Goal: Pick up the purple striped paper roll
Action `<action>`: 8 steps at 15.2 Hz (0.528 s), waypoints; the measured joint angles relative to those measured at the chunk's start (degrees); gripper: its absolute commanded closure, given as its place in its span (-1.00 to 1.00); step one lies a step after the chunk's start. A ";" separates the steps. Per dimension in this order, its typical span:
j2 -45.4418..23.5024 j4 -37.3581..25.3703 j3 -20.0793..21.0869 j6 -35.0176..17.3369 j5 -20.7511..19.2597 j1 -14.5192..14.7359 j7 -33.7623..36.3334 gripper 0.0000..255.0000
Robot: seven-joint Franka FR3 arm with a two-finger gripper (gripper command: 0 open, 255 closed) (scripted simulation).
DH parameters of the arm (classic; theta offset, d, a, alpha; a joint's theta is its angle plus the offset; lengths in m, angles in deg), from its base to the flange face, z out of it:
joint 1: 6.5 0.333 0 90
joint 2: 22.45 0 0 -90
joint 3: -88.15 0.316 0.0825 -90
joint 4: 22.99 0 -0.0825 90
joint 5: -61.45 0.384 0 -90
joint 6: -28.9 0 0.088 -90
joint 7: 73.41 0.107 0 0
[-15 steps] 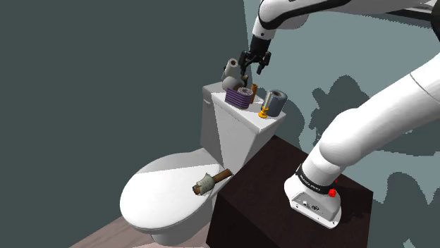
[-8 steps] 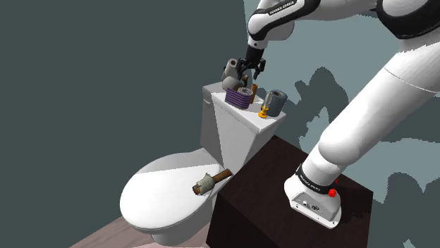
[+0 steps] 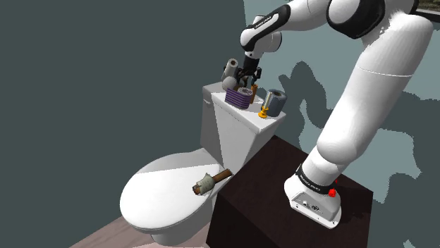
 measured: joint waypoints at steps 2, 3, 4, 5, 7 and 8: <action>-1.74 -0.56 0.04 -1.02 0.81 -0.31 -0.52 -1.00; -2.27 -0.34 0.06 -1.72 1.10 -0.44 -0.80 -1.00; -2.97 -0.29 0.11 -2.42 1.45 -0.57 -1.10 -1.00; -3.39 0.01 0.20 -3.10 1.67 -0.57 -1.19 -1.00; -4.30 0.39 0.36 -4.33 2.17 -0.67 -1.52 -1.00; -4.47 0.41 0.39 -4.52 2.25 -0.69 -1.56 -1.00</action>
